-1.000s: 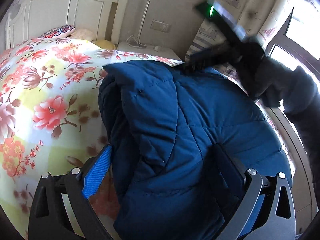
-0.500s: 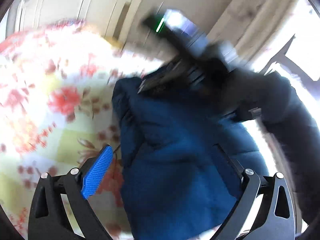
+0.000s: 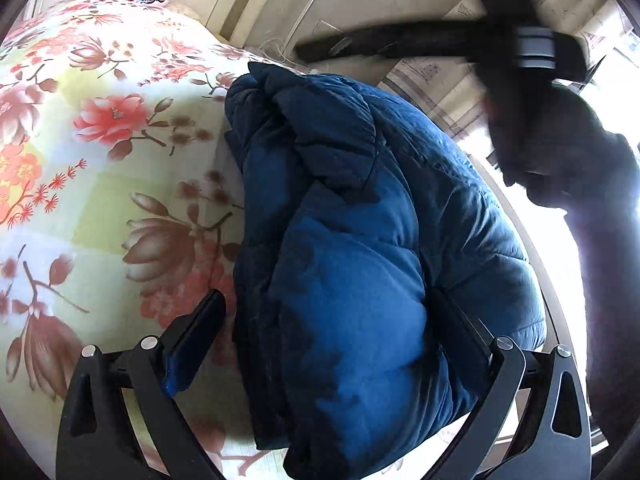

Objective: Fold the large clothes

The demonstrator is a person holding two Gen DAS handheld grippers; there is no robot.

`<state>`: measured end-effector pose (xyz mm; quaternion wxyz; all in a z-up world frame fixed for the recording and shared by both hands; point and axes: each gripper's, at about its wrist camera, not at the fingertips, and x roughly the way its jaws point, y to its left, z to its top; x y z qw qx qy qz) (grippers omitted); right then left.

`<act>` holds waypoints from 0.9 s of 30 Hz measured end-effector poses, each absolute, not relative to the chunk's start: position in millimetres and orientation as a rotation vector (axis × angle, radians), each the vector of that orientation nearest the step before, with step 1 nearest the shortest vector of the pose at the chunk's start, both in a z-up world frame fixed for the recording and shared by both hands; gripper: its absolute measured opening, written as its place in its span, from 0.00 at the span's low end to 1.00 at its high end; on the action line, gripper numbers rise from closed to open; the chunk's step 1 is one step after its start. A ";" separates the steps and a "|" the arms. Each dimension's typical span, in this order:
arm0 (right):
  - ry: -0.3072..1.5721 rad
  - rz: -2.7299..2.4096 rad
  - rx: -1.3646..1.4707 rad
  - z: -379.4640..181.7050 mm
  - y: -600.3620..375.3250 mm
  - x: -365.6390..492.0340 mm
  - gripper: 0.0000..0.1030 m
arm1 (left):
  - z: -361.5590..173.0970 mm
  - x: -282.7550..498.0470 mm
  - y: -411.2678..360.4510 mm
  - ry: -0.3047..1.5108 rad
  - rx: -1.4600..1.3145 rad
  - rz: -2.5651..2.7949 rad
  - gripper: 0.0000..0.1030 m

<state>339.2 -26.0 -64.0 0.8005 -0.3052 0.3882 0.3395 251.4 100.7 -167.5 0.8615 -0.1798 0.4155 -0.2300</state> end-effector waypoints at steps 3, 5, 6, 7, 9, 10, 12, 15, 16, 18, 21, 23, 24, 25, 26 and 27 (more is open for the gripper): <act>0.829 0.805 -0.701 -61.5 -23.8 306.4 0.60 | -168.7 250.1 99.6 0.861 -0.379 -0.476 0.96; 0.900 0.792 -0.774 -93.3 -14.7 301.6 0.66 | -167.7 248.4 97.2 0.856 -0.377 -0.469 0.96; 0.898 0.751 -0.830 -117.1 -8.5 300.0 0.69 | -165.3 246.2 101.8 0.852 -0.367 -0.451 0.96; 0.870 0.722 -0.868 -126.7 -2.9 297.2 0.69 | -164.8 243.5 101.2 0.849 -0.354 -0.437 0.96; 0.874 0.695 -0.901 -125.1 5.2 295.5 0.69 | -161.5 239.4 99.0 0.842 -0.350 -0.428 0.96; 0.874 0.691 -0.901 -121.6 6.4 295.0 0.68 | -160.1 237.5 98.0 0.840 -0.343 -0.423 0.96; 0.855 0.688 -0.870 -108.8 -1.4 290.4 0.68 | -153.8 235.7 94.2 0.827 -0.311 -0.408 0.96; 0.769 0.666 -0.754 -74.7 -37.4 263.2 0.68 | -149.5 230.8 92.6 0.814 -0.286 -0.389 0.96; 0.744 0.646 -0.712 -65.7 -52.5 252.1 0.69 | -149.2 229.6 92.7 0.811 -0.285 -0.388 0.96; 0.695 0.587 -0.656 -56.3 -88.3 220.7 0.74 | -148.8 228.9 92.6 0.807 -0.290 -0.388 0.96; 0.715 0.505 -0.581 -77.8 -130.5 194.6 0.76 | -149.9 226.6 91.5 0.797 -0.287 -0.386 0.96; 0.725 0.486 -0.501 -105.7 -143.4 192.0 0.77 | -153.0 225.7 88.6 0.805 -0.273 -0.381 0.96; 0.702 0.489 -0.443 -112.1 -149.4 191.4 0.77 | -155.3 225.8 89.1 0.801 -0.279 -0.385 0.96; 0.693 0.494 -0.415 -115.2 -152.5 192.2 0.77 | -157.1 226.1 90.7 0.807 -0.293 -0.393 0.96; 0.686 0.498 -0.394 -116.6 -154.8 193.1 0.77 | -157.1 226.0 91.6 0.815 -0.305 -0.394 0.96; 0.679 0.499 -0.379 -117.0 -156.2 192.8 0.77 | -158.5 231.5 91.0 0.820 -0.299 -0.386 0.96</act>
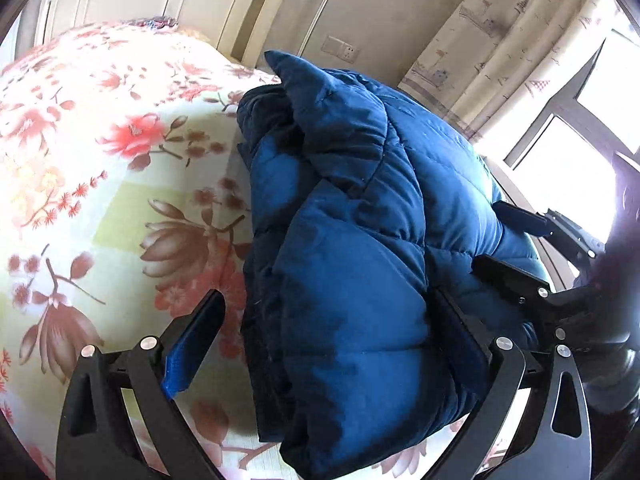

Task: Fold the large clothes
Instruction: 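Grasp the jacket bundle sides with both grippers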

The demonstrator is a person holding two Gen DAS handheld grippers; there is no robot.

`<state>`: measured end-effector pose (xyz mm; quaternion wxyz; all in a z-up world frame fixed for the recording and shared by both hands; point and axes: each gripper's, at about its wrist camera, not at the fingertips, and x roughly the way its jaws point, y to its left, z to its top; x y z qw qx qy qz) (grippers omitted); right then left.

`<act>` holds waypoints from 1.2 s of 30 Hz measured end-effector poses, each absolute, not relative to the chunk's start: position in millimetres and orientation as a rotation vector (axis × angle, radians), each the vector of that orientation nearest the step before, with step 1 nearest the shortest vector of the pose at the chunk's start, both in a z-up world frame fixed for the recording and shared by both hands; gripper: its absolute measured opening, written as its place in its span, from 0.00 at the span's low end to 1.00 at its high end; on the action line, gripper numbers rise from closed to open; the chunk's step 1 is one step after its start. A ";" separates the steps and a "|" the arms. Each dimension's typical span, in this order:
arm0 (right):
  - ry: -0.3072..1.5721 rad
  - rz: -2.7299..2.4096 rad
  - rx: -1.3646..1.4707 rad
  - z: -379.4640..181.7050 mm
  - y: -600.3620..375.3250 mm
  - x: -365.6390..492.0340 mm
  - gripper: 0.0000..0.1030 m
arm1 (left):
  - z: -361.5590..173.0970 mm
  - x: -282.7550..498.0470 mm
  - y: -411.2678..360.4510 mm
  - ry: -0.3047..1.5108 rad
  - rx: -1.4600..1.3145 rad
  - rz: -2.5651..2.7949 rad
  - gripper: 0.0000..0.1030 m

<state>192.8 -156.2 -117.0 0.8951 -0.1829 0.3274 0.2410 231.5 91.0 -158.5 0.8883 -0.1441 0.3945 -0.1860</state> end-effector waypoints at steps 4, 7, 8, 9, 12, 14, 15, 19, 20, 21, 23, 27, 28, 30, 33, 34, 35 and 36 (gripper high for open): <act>0.653 0.494 -0.340 -117.9 -160.3 186.5 0.77 | -131.7 222.6 81.7 0.826 -0.225 -0.304 0.96; 0.689 0.547 -0.319 -98.6 -173.2 188.7 0.77 | -88.8 216.9 76.0 0.722 -0.186 -0.301 0.96; 0.678 0.535 -0.304 -87.9 -180.4 189.4 0.77 | -73.9 219.5 72.7 0.683 -0.161 -0.287 0.96; 0.636 0.510 -0.278 -72.1 -192.2 194.0 0.77 | -57.4 227.7 67.8 0.644 -0.138 -0.269 0.96; 0.620 0.444 -0.193 -48.4 -215.1 227.6 0.77 | -41.8 283.7 50.2 0.675 -0.091 -0.282 0.96; 0.720 0.417 -0.168 -58.6 -219.5 262.9 0.77 | -58.8 321.6 40.0 0.770 -0.041 -0.242 0.96; 0.805 0.414 -0.170 -74.3 -218.3 280.5 0.77 | -79.0 341.3 34.8 0.867 -0.025 -0.240 0.96; 0.878 0.460 -0.085 -109.9 -226.4 296.9 0.85 | -110.5 359.7 52.6 0.953 -0.142 -0.329 0.96; 0.873 0.460 -0.077 -109.2 -227.9 294.9 0.85 | -108.8 354.7 57.5 0.942 -0.160 -0.330 0.96; 0.872 0.445 -0.080 -105.5 -228.6 289.2 0.84 | -105.7 346.1 58.4 0.917 -0.154 -0.317 0.96; 0.838 0.434 -0.084 -91.9 -226.3 265.0 0.83 | -92.1 322.1 59.4 0.854 -0.136 -0.301 0.96; 0.657 0.476 -0.163 -76.0 -215.2 170.2 0.87 | -89.6 271.8 64.4 0.782 -0.115 -0.321 0.96; 0.641 0.466 -0.191 -81.8 -211.2 155.2 0.88 | -99.4 269.5 62.8 0.802 -0.088 -0.309 0.96; 0.661 0.437 -0.251 -107.7 -199.5 140.1 0.90 | -117.0 274.8 61.8 0.840 -0.090 -0.322 0.96; 0.648 0.409 -0.203 -125.9 -200.8 133.1 0.91 | -129.3 279.9 72.8 0.857 -0.170 -0.363 0.96; 0.651 0.407 -0.186 -121.6 -203.4 128.6 0.91 | -129.8 280.7 74.7 0.859 -0.177 -0.367 0.96; 0.639 0.412 -0.178 -116.3 -205.3 119.6 0.90 | -128.6 280.3 75.5 0.857 -0.170 -0.369 0.96; 0.622 0.418 -0.188 -113.8 -207.4 109.4 0.91 | -128.0 280.1 75.0 0.855 -0.161 -0.371 0.96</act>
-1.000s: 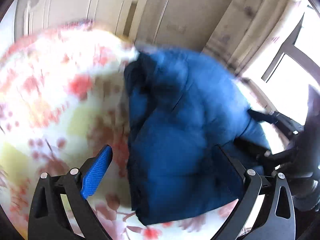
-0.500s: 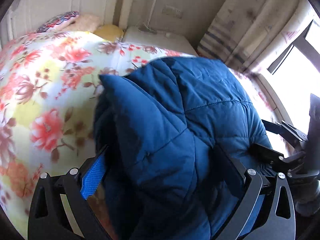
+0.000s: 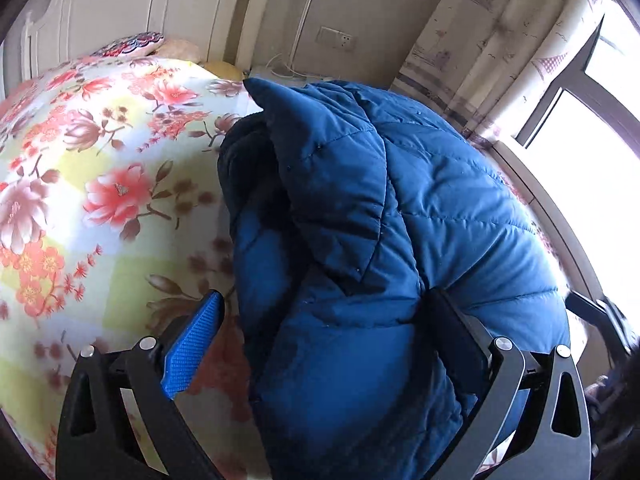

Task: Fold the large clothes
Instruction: 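Grasp the jacket bundle sides with both grippers, then lift the jacket bundle with both grippers and set it down on the bed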

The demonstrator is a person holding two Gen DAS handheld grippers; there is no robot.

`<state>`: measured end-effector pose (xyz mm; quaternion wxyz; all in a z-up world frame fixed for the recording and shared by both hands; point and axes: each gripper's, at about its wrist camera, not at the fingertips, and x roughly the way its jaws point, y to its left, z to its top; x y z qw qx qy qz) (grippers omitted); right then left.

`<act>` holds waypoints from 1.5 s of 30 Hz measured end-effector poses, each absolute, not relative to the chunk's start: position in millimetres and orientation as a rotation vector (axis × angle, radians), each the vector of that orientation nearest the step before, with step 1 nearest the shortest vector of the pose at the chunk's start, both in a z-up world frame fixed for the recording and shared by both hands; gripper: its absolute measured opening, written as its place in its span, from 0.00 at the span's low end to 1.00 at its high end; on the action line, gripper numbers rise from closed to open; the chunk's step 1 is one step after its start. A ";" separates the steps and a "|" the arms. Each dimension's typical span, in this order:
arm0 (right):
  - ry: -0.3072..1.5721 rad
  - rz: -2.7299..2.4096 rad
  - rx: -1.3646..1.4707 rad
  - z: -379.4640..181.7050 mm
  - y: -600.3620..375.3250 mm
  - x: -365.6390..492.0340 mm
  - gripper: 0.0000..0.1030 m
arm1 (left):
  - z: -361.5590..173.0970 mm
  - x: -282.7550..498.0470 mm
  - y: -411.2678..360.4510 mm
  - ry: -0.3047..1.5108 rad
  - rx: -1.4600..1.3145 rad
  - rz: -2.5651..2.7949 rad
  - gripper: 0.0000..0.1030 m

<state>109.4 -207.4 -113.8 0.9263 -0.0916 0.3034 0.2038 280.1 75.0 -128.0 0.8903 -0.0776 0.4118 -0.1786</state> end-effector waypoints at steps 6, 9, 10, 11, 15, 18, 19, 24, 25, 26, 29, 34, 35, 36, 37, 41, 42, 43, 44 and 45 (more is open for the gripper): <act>0.639 0.321 -0.327 -151.5 -213.1 76.6 0.91 | -131.4 282.1 76.0 0.852 -0.182 -0.384 0.96; 0.678 0.348 -0.130 -157.2 -231.8 92.6 0.85 | -132.8 282.2 77.9 0.851 -0.188 -0.388 0.96; 0.679 0.350 -0.092 -157.1 -236.4 95.9 0.81 | -132.9 282.5 78.0 0.852 -0.189 -0.390 0.96; 0.676 0.350 -0.070 -157.1 -240.3 97.7 0.74 | -133.5 282.7 77.9 0.853 -0.191 -0.391 0.96; 0.670 0.314 -0.107 -160.7 -240.6 100.6 0.37 | -135.0 283.1 79.6 0.852 -0.199 -0.401 0.96; 0.570 0.264 -0.147 -150.7 -231.0 82.3 0.30 | -136.5 283.7 84.8 0.848 -0.212 -0.394 0.96; 0.530 0.253 -0.165 -145.4 -226.4 74.6 0.30 | -136.9 284.0 88.6 0.846 -0.223 -0.394 0.96; 0.616 0.274 -0.147 -156.9 -232.9 87.9 0.39 | -143.3 284.0 91.9 0.860 -0.297 -0.451 0.96; 0.668 0.295 -0.114 -162.2 -238.7 92.7 0.41 | -142.9 283.0 92.3 0.867 -0.315 -0.449 0.96; 0.685 0.313 -0.081 -162.5 -244.7 93.9 0.54 | -141.9 282.3 93.7 0.875 -0.329 -0.446 0.96; 0.732 0.436 0.043 -158.1 -264.3 88.5 0.88 | -133.5 282.4 107.8 0.899 -0.412 -0.466 0.96; 0.716 0.615 0.398 -146.2 -318.8 91.9 0.97 | -129.5 305.4 146.9 0.949 -0.604 -0.541 0.96; 0.715 0.615 0.492 -145.4 -333.6 102.0 0.98 | -133.2 312.3 148.6 0.976 -0.601 -0.550 0.96; 0.720 0.614 0.559 -147.5 -343.6 110.9 0.98 | -141.8 322.2 147.8 1.031 -0.614 -0.583 0.96; 0.734 0.610 0.637 -150.2 -352.3 122.5 0.98 | -153.2 331.3 145.7 1.095 -0.652 -0.623 0.96; 0.861 0.624 0.807 -167.1 -360.6 165.3 0.98 | -168.8 347.7 136.8 1.147 -0.713 -0.712 0.96; 0.905 0.634 0.810 -170.3 -348.0 179.6 0.98 | -168.8 352.5 133.2 1.148 -0.714 -0.735 0.96; 0.945 0.644 0.797 -174.0 -340.8 189.8 0.98 | -168.7 355.8 130.6 1.150 -0.715 -0.749 0.96; 0.991 0.649 0.771 -177.8 -331.1 200.2 0.98 | -168.5 360.2 127.7 1.158 -0.716 -0.760 0.96; 1.019 0.655 0.754 -179.2 -327.6 208.7 0.98 | -168.6 364.6 123.3 1.174 -0.717 -0.771 0.96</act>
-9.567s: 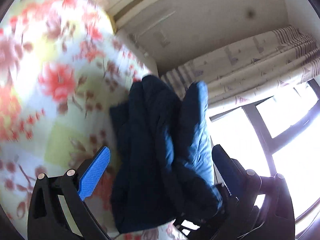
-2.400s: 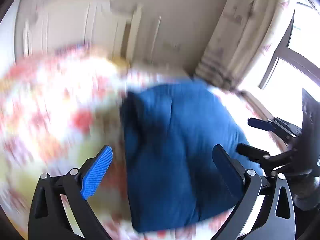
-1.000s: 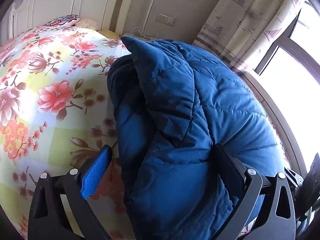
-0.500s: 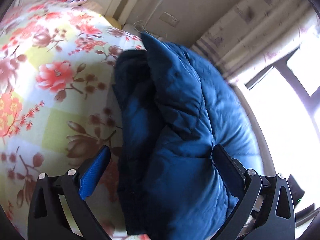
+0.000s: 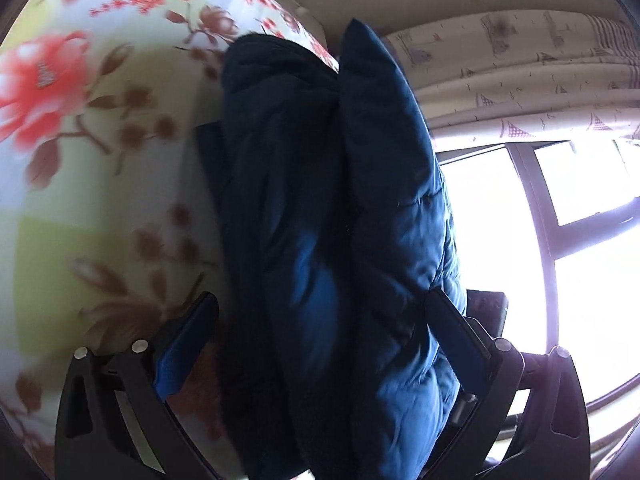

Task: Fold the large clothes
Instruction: 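Lift the jacket bundle with both grippers and set it down on the bed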

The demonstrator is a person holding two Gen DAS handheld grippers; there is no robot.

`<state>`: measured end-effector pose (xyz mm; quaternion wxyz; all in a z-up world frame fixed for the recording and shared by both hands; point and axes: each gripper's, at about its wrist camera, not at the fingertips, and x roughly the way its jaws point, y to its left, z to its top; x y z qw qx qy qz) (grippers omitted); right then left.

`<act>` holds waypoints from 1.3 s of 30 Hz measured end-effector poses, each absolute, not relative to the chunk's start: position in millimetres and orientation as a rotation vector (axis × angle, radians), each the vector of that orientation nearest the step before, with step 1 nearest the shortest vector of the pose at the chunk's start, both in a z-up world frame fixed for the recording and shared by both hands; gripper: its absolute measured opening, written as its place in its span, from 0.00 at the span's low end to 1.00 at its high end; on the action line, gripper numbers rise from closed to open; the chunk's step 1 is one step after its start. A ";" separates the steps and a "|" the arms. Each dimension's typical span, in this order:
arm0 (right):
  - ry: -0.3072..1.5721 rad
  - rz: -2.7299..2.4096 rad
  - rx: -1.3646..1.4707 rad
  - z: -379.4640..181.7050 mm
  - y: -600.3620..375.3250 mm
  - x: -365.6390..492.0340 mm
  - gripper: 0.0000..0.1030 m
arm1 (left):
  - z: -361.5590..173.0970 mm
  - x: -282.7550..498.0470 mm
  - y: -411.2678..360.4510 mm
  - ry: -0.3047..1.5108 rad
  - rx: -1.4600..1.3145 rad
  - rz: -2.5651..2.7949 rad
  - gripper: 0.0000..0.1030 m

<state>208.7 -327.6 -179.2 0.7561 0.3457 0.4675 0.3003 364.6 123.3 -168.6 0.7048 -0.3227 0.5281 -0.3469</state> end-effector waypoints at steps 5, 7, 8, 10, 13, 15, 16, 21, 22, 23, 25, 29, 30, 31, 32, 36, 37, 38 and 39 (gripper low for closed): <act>1.072 0.715 0.717 -176.9 -299.0 226.6 0.98 | -169.3 370.1 99.1 1.217 -0.692 -0.824 0.96; 1.081 0.717 0.703 -178.7 -293.1 230.5 0.98 | -166.8 369.9 86.9 1.204 -0.618 -0.831 0.96; 1.075 0.719 0.690 -178.7 -288.7 223.2 0.98 | -166.7 369.4 82.7 1.195 -0.597 -0.831 0.96; 1.042 0.712 0.666 -178.2 -287.6 217.7 0.98 | -165.7 369.5 77.0 1.175 -0.574 -0.838 0.96; 0.968 0.685 0.632 -175.7 -283.7 203.3 0.86 | -164.6 364.8 71.2 1.122 -0.578 -0.819 0.87; 0.909 0.662 0.593 -171.8 -279.4 194.7 0.76 | -156.7 347.4 66.6 1.040 -0.554 -0.804 0.70; 0.886 0.656 0.574 -169.4 -279.4 190.5 0.72 | -147.0 340.6 63.7 0.994 -0.525 -0.795 0.64; 0.748 0.644 0.499 -130.4 -298.7 192.5 0.64 | -99.7 354.5 35.3 0.863 -0.497 -0.818 0.59; 0.716 0.642 0.495 -120.8 -306.3 197.3 0.64 | -86.0 363.5 23.8 0.828 -0.474 -0.831 0.59; 0.685 0.636 0.487 -111.0 -313.4 202.7 0.64 | -78.8 369.6 16.9 0.809 -0.467 -0.836 0.59; 0.620 0.617 0.477 -88.1 -332.0 220.3 0.64 | -59.6 397.7 -6.0 0.768 -0.465 -0.857 0.59; 0.600 0.578 0.451 -72.5 -362.7 269.7 0.65 | -58.7 461.1 -41.1 0.780 -0.491 -0.863 0.59; 0.614 0.569 0.454 -75.3 -367.0 281.4 0.65 | -67.8 475.4 -51.4 0.793 -0.494 -0.857 0.59; 0.637 0.557 0.455 -78.1 -375.2 294.1 0.65 | -78.1 488.0 -56.6 0.817 -0.500 -0.849 0.59; 0.672 0.547 0.461 -91.3 -384.4 309.1 0.65 | -92.6 500.1 -65.5 0.855 -0.503 -0.834 0.59; 0.839 0.500 0.541 -154.9 -404.0 341.8 0.81 | -160.1 517.3 -77.4 0.956 -0.554 -0.807 0.76; 0.814 0.525 0.575 -161.5 -409.8 338.8 0.82 | -161.4 516.6 -76.8 0.958 -0.558 -0.813 0.78; 0.813 0.524 0.578 -161.4 -411.8 335.7 0.86 | -159.2 516.3 -76.8 0.963 -0.551 -0.805 0.80; 0.816 0.496 0.550 -155.4 -411.3 330.8 0.87 | -149.4 514.3 -77.1 0.960 -0.509 -0.764 0.82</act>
